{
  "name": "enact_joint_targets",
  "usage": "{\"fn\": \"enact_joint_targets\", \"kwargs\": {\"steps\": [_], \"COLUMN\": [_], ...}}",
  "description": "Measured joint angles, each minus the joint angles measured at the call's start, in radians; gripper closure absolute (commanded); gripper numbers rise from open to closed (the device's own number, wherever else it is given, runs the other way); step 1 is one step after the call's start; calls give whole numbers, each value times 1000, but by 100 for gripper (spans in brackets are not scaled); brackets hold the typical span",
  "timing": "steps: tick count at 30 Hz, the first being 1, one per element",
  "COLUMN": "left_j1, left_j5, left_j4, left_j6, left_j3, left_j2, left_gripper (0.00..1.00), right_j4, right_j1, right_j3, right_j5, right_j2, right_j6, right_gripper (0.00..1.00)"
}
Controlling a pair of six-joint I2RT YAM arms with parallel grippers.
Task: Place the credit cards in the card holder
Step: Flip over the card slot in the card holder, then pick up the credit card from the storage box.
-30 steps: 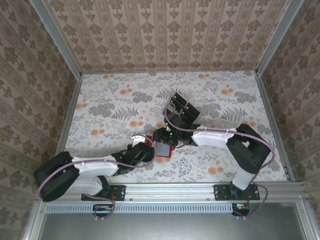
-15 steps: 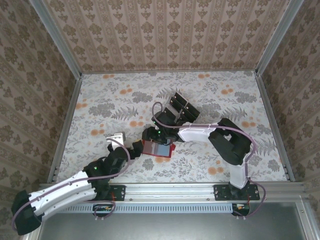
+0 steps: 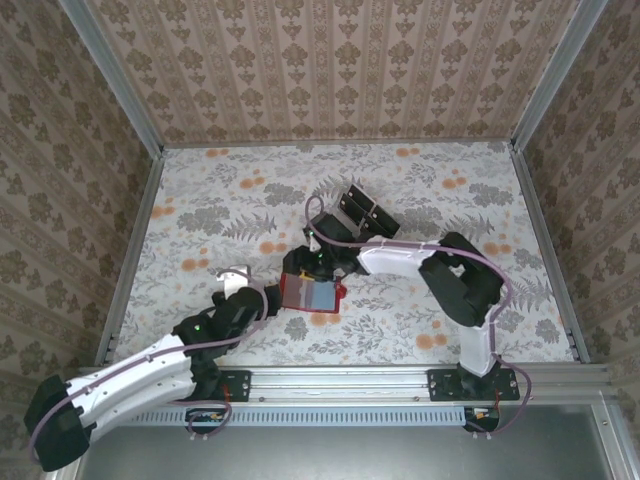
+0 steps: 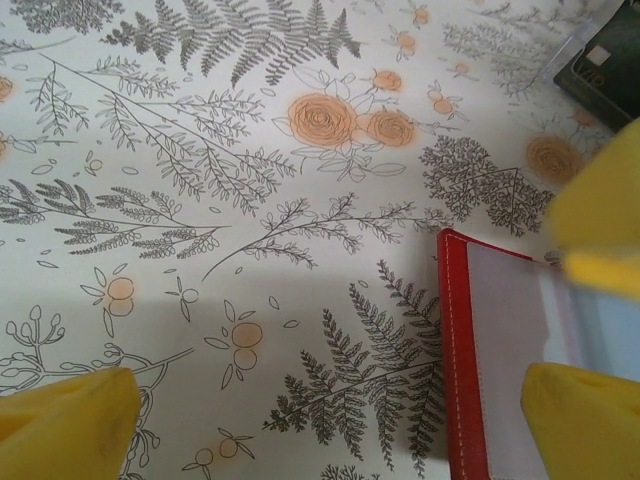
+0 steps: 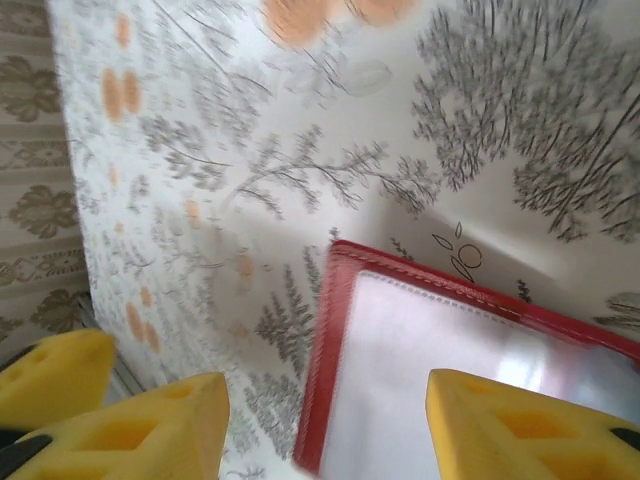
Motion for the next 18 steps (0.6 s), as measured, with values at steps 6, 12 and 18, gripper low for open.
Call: {"fn": "enact_joint_targets", "kwargs": {"steps": [6, 12, 18], "left_j1": [79, 184, 261], "left_j5": [76, 182, 286], "left_j4": [5, 9, 4], "left_j6": [24, 89, 151], "left_j3": [73, 172, 282], "left_j2": [98, 203, 340], "left_gripper": [0, 0, 0], "right_j4": [-208, -431, -657], "right_j1": [-92, -141, -145], "right_j3": [109, 195, 241], "right_j5": [73, 245, 431], "right_j2": [-205, -267, -172], "right_j6": [-210, -426, -584], "right_gripper": [43, 44, 48]}}
